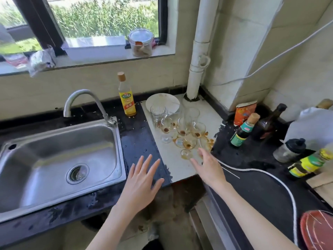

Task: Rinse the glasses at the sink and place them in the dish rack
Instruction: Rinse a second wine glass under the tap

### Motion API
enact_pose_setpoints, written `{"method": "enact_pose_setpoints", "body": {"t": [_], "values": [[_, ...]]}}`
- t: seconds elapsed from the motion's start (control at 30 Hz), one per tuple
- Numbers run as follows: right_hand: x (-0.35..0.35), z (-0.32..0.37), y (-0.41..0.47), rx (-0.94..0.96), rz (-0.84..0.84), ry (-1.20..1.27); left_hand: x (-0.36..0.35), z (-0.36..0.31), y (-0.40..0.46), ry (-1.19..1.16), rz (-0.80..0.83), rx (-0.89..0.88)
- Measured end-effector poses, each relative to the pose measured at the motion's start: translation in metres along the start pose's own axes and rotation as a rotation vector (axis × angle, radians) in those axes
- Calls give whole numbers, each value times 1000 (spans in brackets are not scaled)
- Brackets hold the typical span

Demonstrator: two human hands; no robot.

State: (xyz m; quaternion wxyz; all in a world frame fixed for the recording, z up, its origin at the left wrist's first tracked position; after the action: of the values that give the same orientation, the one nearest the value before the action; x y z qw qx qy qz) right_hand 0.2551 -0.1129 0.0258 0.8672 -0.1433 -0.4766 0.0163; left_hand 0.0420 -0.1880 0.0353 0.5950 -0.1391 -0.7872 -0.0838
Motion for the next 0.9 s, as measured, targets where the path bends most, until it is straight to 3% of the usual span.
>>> {"method": "enact_pose_setpoints", "body": {"t": [0.2, 0.47, 0.77, 0.9], "values": [[-19, 14, 74, -227, 50, 154, 13, 49, 67, 68, 38, -133], [-33, 15, 108, -268, 94, 236, 7, 71, 102, -12, 112, -138], [-23, 52, 99, 4, 393, 231, -11, 69, 94, -196, 69, 5], [-33, 104, 91, 176, 586, 271, -1, 77, 79, -388, -74, 62]]}}
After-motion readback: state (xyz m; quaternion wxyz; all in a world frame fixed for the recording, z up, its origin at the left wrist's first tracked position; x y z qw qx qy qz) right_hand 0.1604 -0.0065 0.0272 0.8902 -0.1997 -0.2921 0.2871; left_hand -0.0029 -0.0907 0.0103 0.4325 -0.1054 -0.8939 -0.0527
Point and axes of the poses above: each hand's wrist, its own y-axis towards the middle knuckle, its own x-axis out of the back of the hand, z = x × y, the point moved 2 cm from there along y, towards the middle knuckle, and after that the axes turned 12 degrees about -x, right-handed, at the moved point
